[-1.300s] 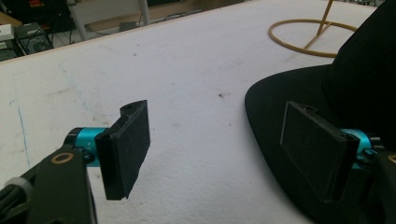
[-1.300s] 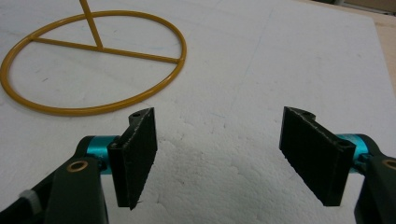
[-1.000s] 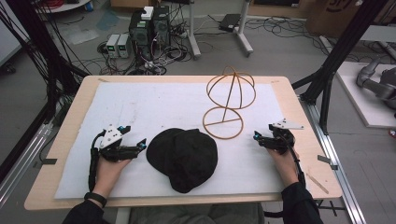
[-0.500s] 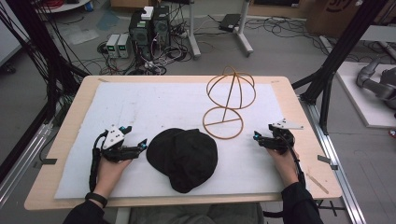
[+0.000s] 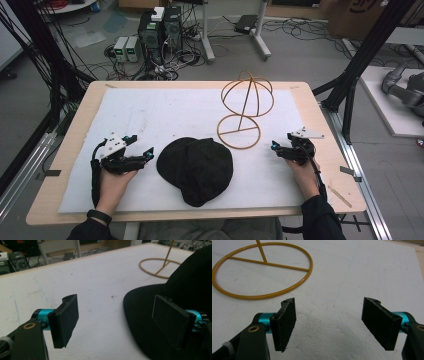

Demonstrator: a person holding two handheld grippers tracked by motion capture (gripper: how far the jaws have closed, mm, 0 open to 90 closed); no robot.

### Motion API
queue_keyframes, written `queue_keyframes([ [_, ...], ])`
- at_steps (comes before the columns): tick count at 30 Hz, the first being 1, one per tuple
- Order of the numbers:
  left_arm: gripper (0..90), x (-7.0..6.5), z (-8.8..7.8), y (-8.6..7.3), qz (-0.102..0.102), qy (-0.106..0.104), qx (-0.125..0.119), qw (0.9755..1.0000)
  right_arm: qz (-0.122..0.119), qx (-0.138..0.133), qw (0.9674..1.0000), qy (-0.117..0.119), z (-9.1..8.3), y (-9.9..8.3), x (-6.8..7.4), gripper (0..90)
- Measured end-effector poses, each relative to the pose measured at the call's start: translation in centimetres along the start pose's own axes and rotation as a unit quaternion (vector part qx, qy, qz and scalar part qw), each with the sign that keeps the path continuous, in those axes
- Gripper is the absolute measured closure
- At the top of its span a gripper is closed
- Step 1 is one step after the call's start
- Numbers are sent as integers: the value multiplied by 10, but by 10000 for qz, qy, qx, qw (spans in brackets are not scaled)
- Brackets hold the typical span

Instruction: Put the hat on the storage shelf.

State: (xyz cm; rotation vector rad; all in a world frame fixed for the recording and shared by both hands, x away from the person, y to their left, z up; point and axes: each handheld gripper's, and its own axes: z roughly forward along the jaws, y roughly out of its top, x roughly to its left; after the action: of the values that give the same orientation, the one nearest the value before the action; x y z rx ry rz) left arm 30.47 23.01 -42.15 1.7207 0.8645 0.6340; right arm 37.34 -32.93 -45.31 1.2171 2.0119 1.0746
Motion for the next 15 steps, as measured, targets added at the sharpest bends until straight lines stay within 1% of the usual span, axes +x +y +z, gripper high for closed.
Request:
queue_keyframes([
  [2,233,-8,-7,7,233,-31,-152,9996,3,8,10000,-9,0,0,0,275],
  [3,233,-13,-10,10,322,-53,-216,9992,-3,14,10000,-8,0,0,0,275],
  [4,235,-18,-12,13,362,-109,-266,9989,9,15,10000,1,0,0,0,275],
  [7,239,-32,-20,22,410,-319,-326,9981,12,44,10000,3,1,0,0,275],
  [8,239,-32,-20,22,410,-319,-326,9981,29,55,10000,6,1,1,0,276],
  [9,239,-42,-25,25,356,-448,-296,9979,20,55,10000,7,1,0,-1,277],
  [10,239,-47,-27,26,327,-538,-275,9976,29,59,10000,19,1,0,-1,277],
  [11,240,-47,-27,26,327,-538,-275,9976,44,64,10000,13,1,1,-1,277],
  [12,243,-56,-30,28,311,-672,-239,9970,39,66,10000,16,1,1,-1,277],
  [14,257,-66,-32,30,358,-814,-232,9958,33,73,10000,8,1,1,0,277],
  [15,266,-66,-32,30,358,-814,-232,9958,19,64,10000,2,2,1,0,277],
])
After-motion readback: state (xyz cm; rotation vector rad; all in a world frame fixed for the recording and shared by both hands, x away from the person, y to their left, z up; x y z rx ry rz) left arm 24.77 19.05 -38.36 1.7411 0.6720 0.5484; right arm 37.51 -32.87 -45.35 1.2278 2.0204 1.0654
